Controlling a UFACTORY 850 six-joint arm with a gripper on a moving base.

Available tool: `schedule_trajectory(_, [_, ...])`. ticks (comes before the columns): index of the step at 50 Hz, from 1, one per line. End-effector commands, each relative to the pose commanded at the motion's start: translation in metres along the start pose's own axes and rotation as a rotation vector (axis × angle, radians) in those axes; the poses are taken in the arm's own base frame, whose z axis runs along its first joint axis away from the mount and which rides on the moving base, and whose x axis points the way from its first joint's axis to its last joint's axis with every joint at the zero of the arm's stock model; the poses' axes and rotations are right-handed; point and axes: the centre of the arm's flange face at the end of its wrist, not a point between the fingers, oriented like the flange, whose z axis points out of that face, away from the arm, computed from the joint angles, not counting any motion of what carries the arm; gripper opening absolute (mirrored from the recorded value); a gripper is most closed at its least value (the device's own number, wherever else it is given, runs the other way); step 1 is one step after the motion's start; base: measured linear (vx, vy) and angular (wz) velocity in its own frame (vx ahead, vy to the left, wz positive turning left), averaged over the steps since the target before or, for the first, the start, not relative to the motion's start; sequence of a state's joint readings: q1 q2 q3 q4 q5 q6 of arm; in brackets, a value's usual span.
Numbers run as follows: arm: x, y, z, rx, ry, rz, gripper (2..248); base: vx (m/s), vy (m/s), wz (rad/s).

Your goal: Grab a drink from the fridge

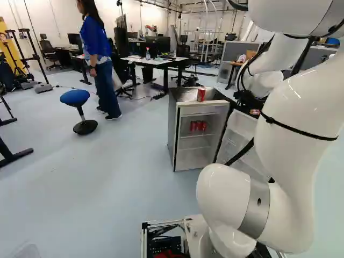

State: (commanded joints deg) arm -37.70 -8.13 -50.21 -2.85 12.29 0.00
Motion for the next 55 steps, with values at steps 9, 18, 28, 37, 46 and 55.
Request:
schedule_trajectory(9, [0.008,0.012,0.001,-0.022,-0.033,0.034,247,0.0,0.0,0.0])
schedule_trajectory(18, [0.015,0.024,0.001,-0.042,-0.069,0.069,247,0.0,0.0,0.0])
schedule_trajectory(28, [0.023,0.038,0.001,-0.061,-0.108,0.11,247,0.0,0.0,0.0])
schedule_trajectory(37, [0.031,0.049,0.002,-0.074,-0.143,0.147,247,0.0,0.0,0.0])
schedule_trajectory(46, [0.04,0.058,0.004,-0.083,-0.177,0.183,247,0.0,0.0,0.0])
schedule_trajectory(55, [0.047,0.068,0.008,-0.089,-0.219,0.22,247,0.0,0.0,0.0])
